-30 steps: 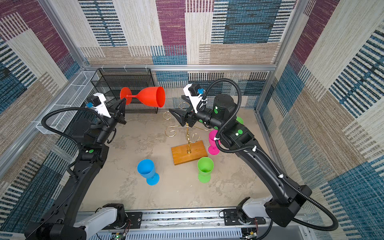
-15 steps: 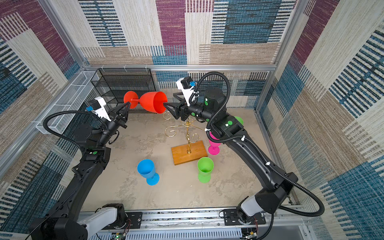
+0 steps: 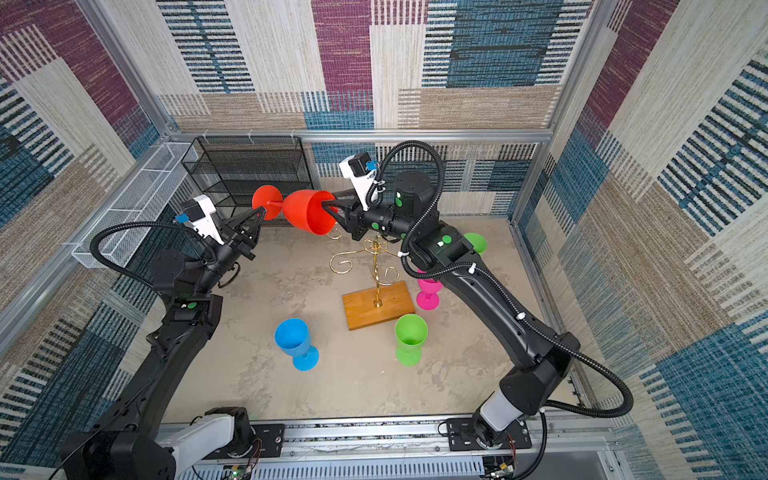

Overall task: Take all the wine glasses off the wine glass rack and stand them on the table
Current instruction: 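Open the left gripper off the foot and draw it back while the right holds, then lower the red glass upright beside the blue glass with the right gripper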

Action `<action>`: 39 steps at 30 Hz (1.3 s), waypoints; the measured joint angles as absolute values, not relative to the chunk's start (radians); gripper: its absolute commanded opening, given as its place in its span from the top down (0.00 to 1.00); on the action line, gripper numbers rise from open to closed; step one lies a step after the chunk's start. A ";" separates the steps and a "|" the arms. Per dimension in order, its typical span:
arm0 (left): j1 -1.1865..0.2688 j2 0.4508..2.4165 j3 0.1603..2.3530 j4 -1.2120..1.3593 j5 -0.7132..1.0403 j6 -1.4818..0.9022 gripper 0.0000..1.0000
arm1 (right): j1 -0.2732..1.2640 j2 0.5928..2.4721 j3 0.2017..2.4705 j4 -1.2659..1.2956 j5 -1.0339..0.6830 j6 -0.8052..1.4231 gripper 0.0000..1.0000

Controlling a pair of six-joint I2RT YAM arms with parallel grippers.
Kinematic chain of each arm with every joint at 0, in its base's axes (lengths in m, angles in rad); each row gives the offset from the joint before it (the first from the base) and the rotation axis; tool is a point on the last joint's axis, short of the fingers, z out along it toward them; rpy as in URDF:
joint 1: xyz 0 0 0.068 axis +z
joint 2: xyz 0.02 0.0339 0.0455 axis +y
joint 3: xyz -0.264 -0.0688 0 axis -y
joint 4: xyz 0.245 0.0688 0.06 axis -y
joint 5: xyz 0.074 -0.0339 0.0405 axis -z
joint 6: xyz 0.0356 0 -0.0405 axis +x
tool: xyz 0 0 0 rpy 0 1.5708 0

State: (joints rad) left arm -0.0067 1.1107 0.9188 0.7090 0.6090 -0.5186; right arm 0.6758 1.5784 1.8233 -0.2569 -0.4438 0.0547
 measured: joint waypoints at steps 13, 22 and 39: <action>-0.005 1.069 0.891 0.711 0.585 -0.464 0.51 | 0.697 1.598 1.848 -0.290 -0.393 0.072 1.00; 0.002 1.010 0.865 0.620 0.491 -0.394 0.01 | 0.698 1.514 1.845 -0.320 -0.304 0.081 1.00; 0.159 1.027 0.701 0.608 0.337 -0.346 0.01 | 0.859 1.329 1.847 -0.612 -0.111 -0.005 1.00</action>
State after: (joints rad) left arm 0.1593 1.0267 0.7010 0.6079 0.3374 -0.3458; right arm 0.8593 1.3293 1.8465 -0.6125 -0.1108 -0.0048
